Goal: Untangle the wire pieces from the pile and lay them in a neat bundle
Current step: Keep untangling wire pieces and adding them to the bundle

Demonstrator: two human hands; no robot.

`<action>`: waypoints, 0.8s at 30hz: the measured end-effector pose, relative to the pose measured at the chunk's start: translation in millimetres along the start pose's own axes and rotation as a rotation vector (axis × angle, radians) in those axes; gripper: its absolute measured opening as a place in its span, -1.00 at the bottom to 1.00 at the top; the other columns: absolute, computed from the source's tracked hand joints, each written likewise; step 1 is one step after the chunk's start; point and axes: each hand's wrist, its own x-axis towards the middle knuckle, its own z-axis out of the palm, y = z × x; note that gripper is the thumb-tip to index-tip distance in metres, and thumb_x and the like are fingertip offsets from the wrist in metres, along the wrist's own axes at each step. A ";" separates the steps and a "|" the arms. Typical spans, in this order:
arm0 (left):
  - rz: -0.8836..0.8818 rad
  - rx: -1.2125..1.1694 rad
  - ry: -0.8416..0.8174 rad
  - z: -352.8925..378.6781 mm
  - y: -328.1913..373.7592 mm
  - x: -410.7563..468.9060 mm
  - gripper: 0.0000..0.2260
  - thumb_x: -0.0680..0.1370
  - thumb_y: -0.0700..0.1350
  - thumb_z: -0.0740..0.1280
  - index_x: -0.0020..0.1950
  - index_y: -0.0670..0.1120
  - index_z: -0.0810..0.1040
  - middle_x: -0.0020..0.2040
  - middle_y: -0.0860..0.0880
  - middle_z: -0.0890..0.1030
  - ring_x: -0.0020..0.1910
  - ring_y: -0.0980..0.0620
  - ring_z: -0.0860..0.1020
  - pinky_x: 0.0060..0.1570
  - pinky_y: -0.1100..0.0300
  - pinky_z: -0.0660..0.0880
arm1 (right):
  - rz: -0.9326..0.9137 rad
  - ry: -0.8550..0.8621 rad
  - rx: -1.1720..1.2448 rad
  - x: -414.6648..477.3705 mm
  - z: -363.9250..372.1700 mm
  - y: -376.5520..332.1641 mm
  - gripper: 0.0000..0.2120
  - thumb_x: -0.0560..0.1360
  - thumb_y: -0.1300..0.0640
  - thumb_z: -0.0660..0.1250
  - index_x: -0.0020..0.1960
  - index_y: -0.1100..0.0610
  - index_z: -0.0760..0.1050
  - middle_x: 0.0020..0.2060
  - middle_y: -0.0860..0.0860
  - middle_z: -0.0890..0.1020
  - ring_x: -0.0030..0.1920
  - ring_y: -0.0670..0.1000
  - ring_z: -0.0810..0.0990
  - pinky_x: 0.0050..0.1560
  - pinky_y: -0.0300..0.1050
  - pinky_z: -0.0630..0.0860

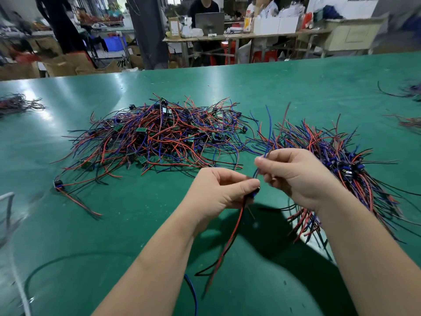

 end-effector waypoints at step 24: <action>0.039 -0.725 -0.111 4.7 14.8 -4.9 -0.85 0.22 -0.11 0.49 -0.28 -0.07 0.57 -0.26 -0.04 0.69 -0.28 0.10 0.67 -0.28 0.31 0.58 | 0.069 -0.040 -0.028 4.5 -14.3 6.2 -0.88 0.40 0.32 0.41 -0.06 0.28 0.58 -0.34 0.14 0.66 -0.40 0.00 0.63 -0.41 -0.28 0.53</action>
